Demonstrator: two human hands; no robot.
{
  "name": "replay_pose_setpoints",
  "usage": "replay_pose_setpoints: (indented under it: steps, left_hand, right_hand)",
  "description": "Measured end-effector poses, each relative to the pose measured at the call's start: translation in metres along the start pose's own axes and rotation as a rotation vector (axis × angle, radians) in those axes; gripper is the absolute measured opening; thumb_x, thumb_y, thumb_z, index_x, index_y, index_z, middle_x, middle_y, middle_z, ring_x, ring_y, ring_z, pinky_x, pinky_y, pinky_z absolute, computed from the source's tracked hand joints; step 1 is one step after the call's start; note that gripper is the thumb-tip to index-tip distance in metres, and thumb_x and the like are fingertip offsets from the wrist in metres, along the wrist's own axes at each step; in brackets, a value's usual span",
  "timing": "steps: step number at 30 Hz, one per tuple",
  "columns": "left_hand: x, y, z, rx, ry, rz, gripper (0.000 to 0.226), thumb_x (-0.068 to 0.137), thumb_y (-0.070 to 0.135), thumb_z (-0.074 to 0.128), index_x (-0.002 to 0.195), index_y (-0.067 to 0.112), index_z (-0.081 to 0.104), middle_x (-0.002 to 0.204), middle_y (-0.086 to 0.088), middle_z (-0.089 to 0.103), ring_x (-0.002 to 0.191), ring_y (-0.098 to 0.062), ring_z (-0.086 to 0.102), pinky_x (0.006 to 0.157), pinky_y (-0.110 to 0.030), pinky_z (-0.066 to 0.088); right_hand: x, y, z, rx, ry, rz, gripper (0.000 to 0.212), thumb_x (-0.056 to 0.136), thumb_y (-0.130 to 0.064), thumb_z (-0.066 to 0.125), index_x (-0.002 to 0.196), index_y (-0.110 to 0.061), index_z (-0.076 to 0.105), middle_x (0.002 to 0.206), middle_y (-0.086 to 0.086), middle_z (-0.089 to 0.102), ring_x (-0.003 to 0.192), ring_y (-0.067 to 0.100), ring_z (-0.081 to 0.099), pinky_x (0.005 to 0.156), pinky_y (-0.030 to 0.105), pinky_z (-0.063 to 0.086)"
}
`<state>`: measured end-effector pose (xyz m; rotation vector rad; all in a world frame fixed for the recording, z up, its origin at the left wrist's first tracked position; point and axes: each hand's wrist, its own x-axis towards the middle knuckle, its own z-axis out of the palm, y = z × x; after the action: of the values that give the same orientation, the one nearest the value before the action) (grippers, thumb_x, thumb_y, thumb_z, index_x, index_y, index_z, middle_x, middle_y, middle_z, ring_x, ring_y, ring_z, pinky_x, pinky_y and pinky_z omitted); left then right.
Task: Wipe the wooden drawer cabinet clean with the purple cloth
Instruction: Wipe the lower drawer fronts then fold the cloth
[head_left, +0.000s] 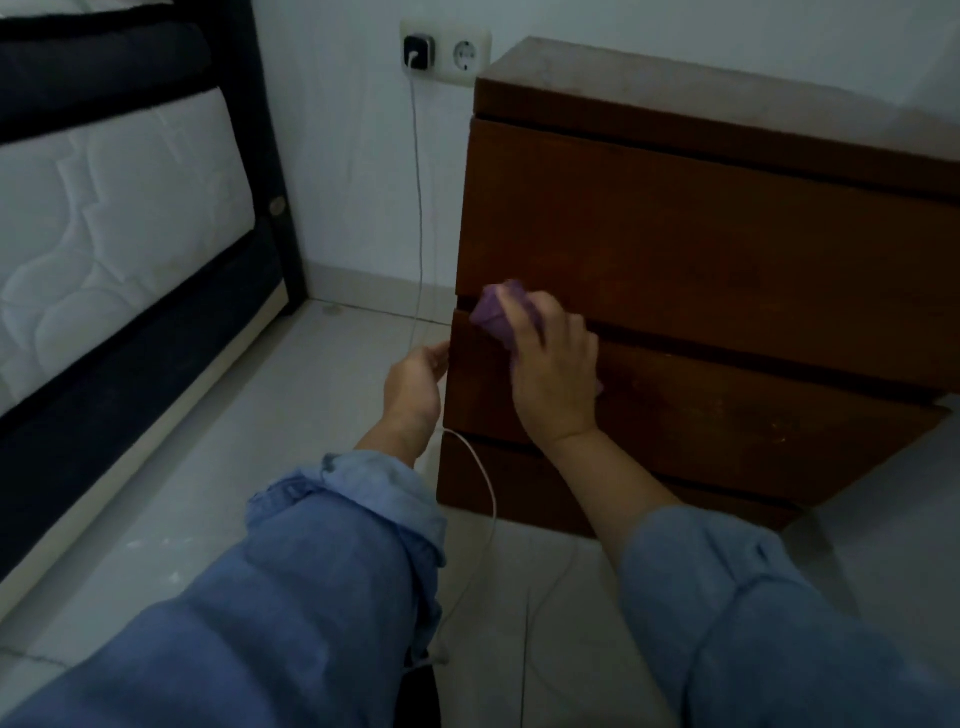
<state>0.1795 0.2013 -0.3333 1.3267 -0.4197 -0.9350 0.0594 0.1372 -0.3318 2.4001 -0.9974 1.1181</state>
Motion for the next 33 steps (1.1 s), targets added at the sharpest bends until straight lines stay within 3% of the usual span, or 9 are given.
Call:
replay_pose_setpoints:
  steps: [3,6,12,16,19,22,25,29,33]
  left_hand:
    - [0.01,-0.008,-0.002,-0.049,0.064,-0.021,0.043,0.095,0.012,0.026,0.116,0.003,0.062,0.106,-0.008,0.064,0.096,-0.013,0.058,0.068,-0.016,0.043]
    - [0.019,-0.012,-0.003,-0.061,0.088,0.004,0.042,0.094,0.011,0.026,0.101,0.003,0.067,0.09,-0.005,0.068,0.083,-0.012,0.062,0.054,-0.007,0.047]
    - [0.031,-0.018,-0.005,-0.046,0.147,0.027,0.037,0.092,0.008,0.032,0.083,0.011,0.068,0.091,-0.007,0.071,0.092,-0.018,0.067,0.085,-0.023,0.05]
    - [0.03,-0.024,-0.007,0.104,0.108,0.048,0.036,0.092,0.016,0.033,0.09,0.019,0.069,0.101,-0.005,0.071,0.1,-0.017,0.065,0.091,-0.028,0.046]
    - [0.023,-0.024,-0.004,0.266,0.073,0.067,0.029,0.085,0.032,0.039,0.087,0.029,0.068,0.108,-0.005,0.069,0.104,-0.022,0.062,0.095,-0.036,0.046]
    - [0.008,-0.022,0.002,0.414,0.042,0.036,0.03,0.088,0.018,0.043,0.107,0.019,0.066,0.107,-0.007,0.067,0.097,-0.022,0.061,0.089,-0.035,0.049]
    - [-0.004,-0.02,0.009,0.437,0.031,0.008,0.024,0.084,0.01,0.047,0.102,0.02,0.058,0.092,-0.002,0.064,0.088,-0.021,0.061,0.086,-0.038,0.052]
    - [-0.01,-0.019,0.015,0.449,0.027,0.005,0.024,0.083,0.012,0.05,0.103,0.025,0.052,0.09,0.002,0.061,0.089,-0.021,0.06,0.088,-0.04,0.051]
    - [-0.007,-0.02,0.013,0.465,0.039,0.018,0.029,0.072,0.029,0.051,0.101,0.027,0.054,0.092,0.001,0.064,0.091,-0.022,0.062,0.09,-0.043,0.052]
  right_hand:
    - [-0.018,0.01,0.04,-0.217,-0.166,-0.247,0.087,0.069,-0.029,0.07,0.142,-0.026,0.023,0.131,0.002,0.031,0.099,0.024,0.037,0.079,0.038,0.034]
    - [-0.047,0.023,0.067,-0.36,-0.248,-0.502,0.089,0.064,-0.033,0.066,0.142,-0.028,0.023,0.133,-0.001,0.03,0.101,0.023,0.036,0.079,0.037,0.028]
    - [-0.085,0.027,0.098,-0.365,-0.344,-0.721,0.078,0.068,-0.027,0.06,0.139,-0.023,0.028,0.131,-0.001,0.037,0.1,0.023,0.037,0.079,0.037,0.028]
    - [-0.097,0.026,0.083,-0.215,-0.374,-0.589,0.089,0.056,-0.026,0.077,0.135,-0.024,0.037,0.123,0.001,0.055,0.096,0.025,0.039,0.079,0.037,0.028]
    - [-0.082,0.032,0.047,-0.1,-0.208,-0.416,0.067,0.07,-0.023,0.06,0.133,-0.03,0.038,0.123,0.001,0.046,0.094,0.028,0.04,0.078,0.038,0.037]
    - [-0.055,0.053,0.012,0.058,-0.022,-0.242,0.042,0.078,-0.011,0.045,0.118,-0.025,0.041,0.124,0.003,0.04,0.092,0.033,0.044,0.066,0.039,0.045]
    - [-0.03,0.068,-0.012,0.071,0.052,-0.114,0.03,0.083,-0.007,0.043,0.111,-0.018,0.042,0.124,0.004,0.039,0.093,0.03,0.044,0.064,0.033,0.043]
    - [-0.021,0.062,-0.01,0.083,0.07,-0.117,0.024,0.09,-0.006,0.045,0.105,-0.008,0.063,0.107,0.015,0.064,0.082,0.034,0.059,0.067,0.034,0.051]
    - [-0.03,0.055,0.009,0.093,0.101,-0.173,0.031,0.099,-0.013,0.04,0.094,-0.008,0.071,0.083,0.011,0.066,0.069,0.029,0.056,0.059,0.033,0.049]
